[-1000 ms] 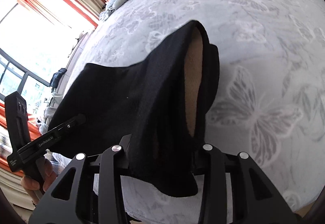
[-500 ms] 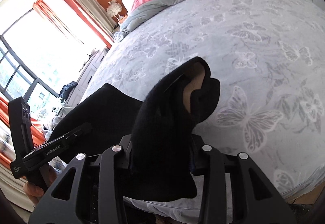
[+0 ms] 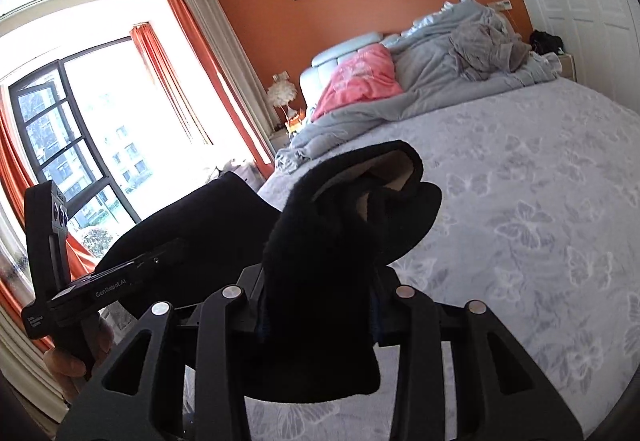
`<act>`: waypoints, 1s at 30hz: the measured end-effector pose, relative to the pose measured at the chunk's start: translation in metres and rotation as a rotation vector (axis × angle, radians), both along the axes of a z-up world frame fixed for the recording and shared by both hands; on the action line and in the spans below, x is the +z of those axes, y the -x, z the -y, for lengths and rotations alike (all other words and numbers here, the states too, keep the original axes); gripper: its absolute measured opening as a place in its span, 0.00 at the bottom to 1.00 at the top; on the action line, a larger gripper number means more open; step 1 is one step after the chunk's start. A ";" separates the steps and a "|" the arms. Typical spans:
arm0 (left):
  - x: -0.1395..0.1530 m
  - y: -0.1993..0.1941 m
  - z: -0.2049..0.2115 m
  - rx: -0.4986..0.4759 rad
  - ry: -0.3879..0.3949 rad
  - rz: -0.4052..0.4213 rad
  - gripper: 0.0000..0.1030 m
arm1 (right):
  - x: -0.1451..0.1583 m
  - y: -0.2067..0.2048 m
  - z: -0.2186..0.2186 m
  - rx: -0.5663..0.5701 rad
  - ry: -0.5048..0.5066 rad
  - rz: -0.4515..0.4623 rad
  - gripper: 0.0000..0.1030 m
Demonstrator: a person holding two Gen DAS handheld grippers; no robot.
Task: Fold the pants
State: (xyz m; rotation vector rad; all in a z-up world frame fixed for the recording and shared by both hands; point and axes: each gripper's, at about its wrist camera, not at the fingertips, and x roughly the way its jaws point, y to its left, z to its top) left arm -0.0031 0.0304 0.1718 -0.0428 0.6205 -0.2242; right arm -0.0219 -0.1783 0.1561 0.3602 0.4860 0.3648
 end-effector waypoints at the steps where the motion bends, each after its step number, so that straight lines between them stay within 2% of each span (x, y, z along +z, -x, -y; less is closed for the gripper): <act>1: 0.007 -0.007 0.000 0.003 -0.003 0.018 0.28 | 0.006 -0.007 -0.001 -0.001 0.002 0.021 0.33; 8: 0.038 -0.063 -0.005 0.027 -0.018 0.128 0.28 | 0.023 -0.071 0.002 0.011 -0.008 0.129 0.33; 11: 0.036 -0.096 -0.009 0.034 -0.008 0.165 0.30 | 0.009 -0.111 0.011 0.009 -0.028 0.144 0.35; 12: 0.030 -0.111 -0.010 0.043 -0.003 0.173 0.31 | -0.003 -0.131 0.017 0.007 -0.037 0.117 0.40; 14: 0.007 -0.147 -0.013 0.066 -0.011 0.159 0.43 | -0.043 -0.172 0.027 -0.011 -0.017 0.021 0.52; 15: -0.010 -0.165 -0.015 0.076 -0.011 0.148 0.53 | -0.073 -0.196 0.034 -0.036 0.014 -0.058 0.66; 16: -0.036 -0.187 -0.017 0.115 -0.029 0.139 0.84 | -0.102 -0.210 0.042 -0.096 0.064 -0.129 0.70; 17: -0.062 -0.202 -0.020 0.178 -0.059 0.129 0.93 | -0.131 -0.219 0.051 -0.174 0.127 -0.221 0.70; 18: -0.093 -0.214 -0.024 0.221 -0.099 0.102 0.92 | -0.158 -0.222 0.062 -0.215 0.157 -0.310 0.66; 19: -0.124 -0.226 -0.028 0.245 -0.146 0.026 0.90 | -0.176 -0.216 0.073 -0.218 0.120 -0.357 0.64; 20: -0.153 -0.230 -0.035 0.257 -0.163 -0.078 0.84 | -0.190 -0.206 0.084 -0.190 0.047 -0.381 0.63; 21: -0.173 -0.232 -0.043 0.252 -0.141 -0.159 0.80 | -0.201 -0.197 0.089 -0.145 0.000 -0.390 0.57; 22: -0.190 -0.229 -0.050 0.249 -0.095 -0.223 0.76 | -0.205 -0.191 0.089 -0.148 0.019 -0.401 0.54; 23: -0.203 -0.220 -0.057 0.256 -0.038 -0.261 0.76 | -0.207 -0.187 0.086 -0.168 0.072 -0.411 0.54; 24: -0.211 -0.212 -0.062 0.260 0.014 -0.280 0.76 | -0.207 -0.186 0.080 -0.171 0.113 -0.417 0.53; 26: -0.218 -0.198 -0.060 0.257 0.077 -0.308 0.76 | -0.204 -0.184 0.066 -0.139 0.107 -0.419 0.53; 28: -0.216 -0.184 -0.053 0.250 0.085 -0.315 0.76 | -0.198 -0.179 0.049 -0.123 0.098 -0.410 0.53; 30: -0.214 -0.166 -0.043 0.232 0.075 -0.308 0.78 | -0.190 -0.169 0.028 -0.121 0.159 -0.384 0.53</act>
